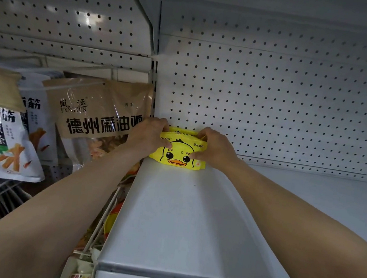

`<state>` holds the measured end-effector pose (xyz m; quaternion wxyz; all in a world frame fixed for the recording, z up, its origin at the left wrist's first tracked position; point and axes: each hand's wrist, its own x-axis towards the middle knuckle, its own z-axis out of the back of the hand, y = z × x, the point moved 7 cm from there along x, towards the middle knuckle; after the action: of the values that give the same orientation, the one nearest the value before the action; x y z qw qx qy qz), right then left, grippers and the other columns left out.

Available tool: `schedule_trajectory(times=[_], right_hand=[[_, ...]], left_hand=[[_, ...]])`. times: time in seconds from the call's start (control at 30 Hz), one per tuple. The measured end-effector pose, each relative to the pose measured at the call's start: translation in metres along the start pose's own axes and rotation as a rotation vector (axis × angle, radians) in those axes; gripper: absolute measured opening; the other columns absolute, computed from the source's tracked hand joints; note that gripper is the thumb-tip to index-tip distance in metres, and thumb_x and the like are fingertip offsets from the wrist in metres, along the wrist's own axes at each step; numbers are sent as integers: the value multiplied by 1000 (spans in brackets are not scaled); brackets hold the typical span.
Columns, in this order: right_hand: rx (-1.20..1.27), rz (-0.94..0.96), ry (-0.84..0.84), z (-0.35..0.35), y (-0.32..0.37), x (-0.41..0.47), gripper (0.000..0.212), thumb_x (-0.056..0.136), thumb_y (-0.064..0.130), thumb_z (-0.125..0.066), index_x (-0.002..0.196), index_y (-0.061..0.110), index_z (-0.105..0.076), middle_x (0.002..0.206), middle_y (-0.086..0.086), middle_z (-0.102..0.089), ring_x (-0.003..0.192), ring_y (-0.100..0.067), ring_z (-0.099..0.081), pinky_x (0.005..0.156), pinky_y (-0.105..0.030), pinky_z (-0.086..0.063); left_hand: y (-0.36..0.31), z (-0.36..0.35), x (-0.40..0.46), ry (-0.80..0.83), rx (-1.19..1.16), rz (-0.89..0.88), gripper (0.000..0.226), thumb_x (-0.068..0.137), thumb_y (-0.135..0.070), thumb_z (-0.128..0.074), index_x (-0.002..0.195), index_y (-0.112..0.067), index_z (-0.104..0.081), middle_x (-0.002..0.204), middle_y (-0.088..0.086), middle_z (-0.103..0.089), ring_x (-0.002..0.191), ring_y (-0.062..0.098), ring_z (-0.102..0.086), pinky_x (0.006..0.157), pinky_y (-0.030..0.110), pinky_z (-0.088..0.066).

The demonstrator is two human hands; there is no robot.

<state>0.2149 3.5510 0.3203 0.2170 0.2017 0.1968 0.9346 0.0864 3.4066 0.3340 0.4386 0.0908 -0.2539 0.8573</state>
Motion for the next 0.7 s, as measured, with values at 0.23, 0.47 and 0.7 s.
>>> schedule_trajectory(times=[0.23, 0.47, 0.7], right_hand=[[-212, -34, -82, -5, 7, -1, 61, 73, 39, -81, 121, 17, -51, 114, -4, -56, 104, -25, -58, 78, -35, -48], [-405, -72, -183, -8, 18, -9, 61, 83, 40, -73, 127, 12, -44, 122, -7, -49, 113, -26, -51, 70, -34, -40], [-366, -73, -141, 19, 11, -32, 59, 84, 36, -72, 129, 10, -43, 127, -9, -46, 118, -29, -48, 73, -35, -40]], left_hand=[[1, -4, 1, -82, 69, 16, 45, 76, -39, -77, 114, -20, -60, 112, 2, -60, 111, 23, -51, 85, 39, -49], [-2, -9, -6, -159, 141, 50, 46, 81, -35, -73, 119, -17, -54, 118, 6, -56, 116, 26, -46, 89, 42, -48], [-25, 11, -37, -168, 90, 129, 58, 81, -32, -75, 129, -17, -46, 131, 7, -47, 127, 28, -39, 98, 44, -44]])
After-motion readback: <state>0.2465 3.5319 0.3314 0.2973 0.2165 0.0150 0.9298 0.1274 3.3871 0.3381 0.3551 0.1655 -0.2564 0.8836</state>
